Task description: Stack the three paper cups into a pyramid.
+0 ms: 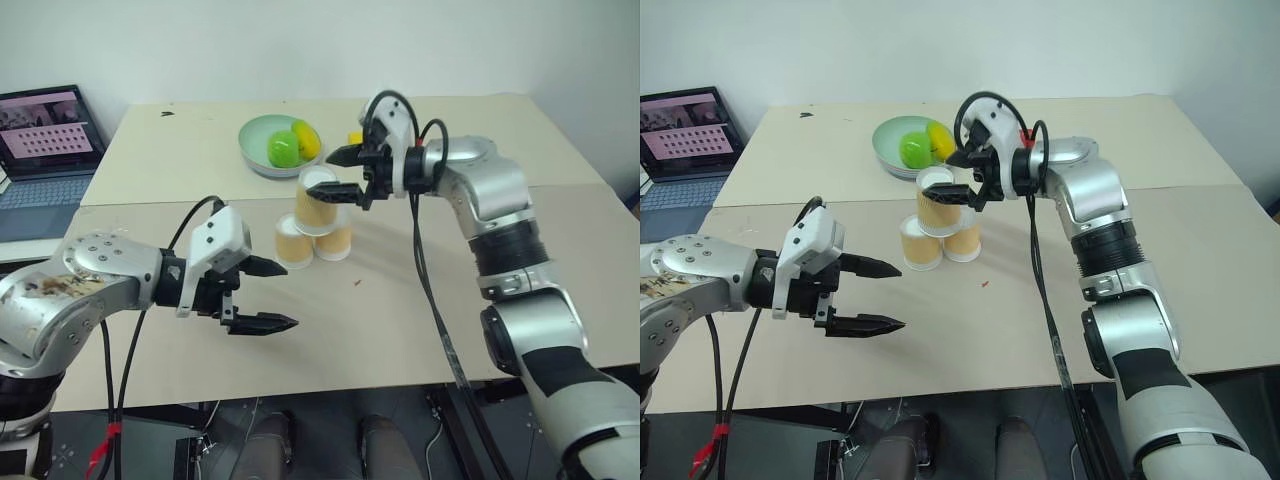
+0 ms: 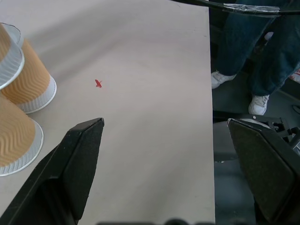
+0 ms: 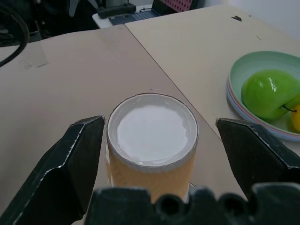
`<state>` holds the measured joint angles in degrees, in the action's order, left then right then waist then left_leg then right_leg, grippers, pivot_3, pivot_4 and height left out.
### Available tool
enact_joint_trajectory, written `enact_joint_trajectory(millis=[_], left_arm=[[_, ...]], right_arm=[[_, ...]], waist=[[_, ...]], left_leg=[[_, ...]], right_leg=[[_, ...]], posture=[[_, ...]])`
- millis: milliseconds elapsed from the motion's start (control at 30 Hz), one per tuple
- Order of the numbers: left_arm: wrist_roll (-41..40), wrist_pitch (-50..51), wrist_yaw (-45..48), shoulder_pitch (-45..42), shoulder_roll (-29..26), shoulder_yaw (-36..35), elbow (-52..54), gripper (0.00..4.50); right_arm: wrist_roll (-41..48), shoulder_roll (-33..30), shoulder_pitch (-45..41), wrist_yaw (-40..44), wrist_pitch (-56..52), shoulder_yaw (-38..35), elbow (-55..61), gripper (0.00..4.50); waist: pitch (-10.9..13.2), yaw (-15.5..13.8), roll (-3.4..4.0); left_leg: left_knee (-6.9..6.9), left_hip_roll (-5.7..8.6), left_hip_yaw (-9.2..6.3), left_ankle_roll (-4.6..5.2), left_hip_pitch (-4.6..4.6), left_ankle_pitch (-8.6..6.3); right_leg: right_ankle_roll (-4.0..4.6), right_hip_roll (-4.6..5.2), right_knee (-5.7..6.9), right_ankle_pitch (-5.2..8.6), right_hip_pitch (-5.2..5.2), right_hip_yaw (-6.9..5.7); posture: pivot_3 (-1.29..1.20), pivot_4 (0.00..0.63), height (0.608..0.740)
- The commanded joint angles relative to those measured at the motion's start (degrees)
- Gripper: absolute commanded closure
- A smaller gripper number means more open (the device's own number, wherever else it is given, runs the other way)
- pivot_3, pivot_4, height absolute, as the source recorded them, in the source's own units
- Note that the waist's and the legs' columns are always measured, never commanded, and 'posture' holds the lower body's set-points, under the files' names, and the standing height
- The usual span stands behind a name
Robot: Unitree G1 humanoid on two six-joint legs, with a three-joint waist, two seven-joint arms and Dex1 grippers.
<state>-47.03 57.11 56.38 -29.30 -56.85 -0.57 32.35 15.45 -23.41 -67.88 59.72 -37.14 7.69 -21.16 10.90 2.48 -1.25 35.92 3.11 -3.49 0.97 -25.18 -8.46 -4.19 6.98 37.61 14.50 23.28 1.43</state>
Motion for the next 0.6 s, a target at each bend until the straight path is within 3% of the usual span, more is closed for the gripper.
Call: enact_joint_trajectory(millis=[33, 233, 400, 600], left_arm=[[0.9, -2.1, 0.9, -1.2, 0.0, 0.1, -0.3, 0.0], [1.7, -3.4, 1.3, -1.4, 0.1, -0.2, -1.8, 0.0], [3.0, -3.7, -2.4, -1.4, 2.1, -2.8, -5.4, 0.0], [6.1, -8.0, -9.2, 1.2, 8.7, -6.0, -10.5, 0.0]], right_arm=[[3.8, -1.5, -3.3, -0.4, -3.7, -4.2, 5.8, 0.08], [6.1, -11.0, 0.3, 2.7, -4.9, -8.3, 11.2, 0.08], [7.4, -24.4, 15.4, 7.7, -0.6, -15.3, 16.5, 0.08], [3.9, -31.4, 36.9, 3.8, 5.7, -23.2, 22.7, 0.08]], waist=[[0.0, 0.0, 0.0], [0.0, -0.8, -0.01], [0.0, -2.1, -0.05], [0.0, -1.4, -0.02]], left_leg=[[-0.01, 0.0, 0.0, 0.0, 0.0, 0.0], [0.0, 0.02, 0.01, 0.0, 0.0, 0.0], [0.01, 0.01, 0.11, 0.04, 0.0, -0.02], [-0.04, -0.06, 0.3, 0.12, -0.03, -0.07]], right_leg=[[0.0, 0.0, -0.01, 0.0, 0.0, 0.01], [0.0, 0.01, -0.03, 0.0, -0.03, 0.0], [0.01, 0.04, -0.35, 0.0, -0.21, -0.17], [0.05, 0.06, -0.32, -0.03, -0.09, 0.11]], posture=[[0.0, 0.15, 0.74], [0.0, 0.15, 0.74], [0.0, 0.15, 0.74], [0.0, 0.15, 0.74]])
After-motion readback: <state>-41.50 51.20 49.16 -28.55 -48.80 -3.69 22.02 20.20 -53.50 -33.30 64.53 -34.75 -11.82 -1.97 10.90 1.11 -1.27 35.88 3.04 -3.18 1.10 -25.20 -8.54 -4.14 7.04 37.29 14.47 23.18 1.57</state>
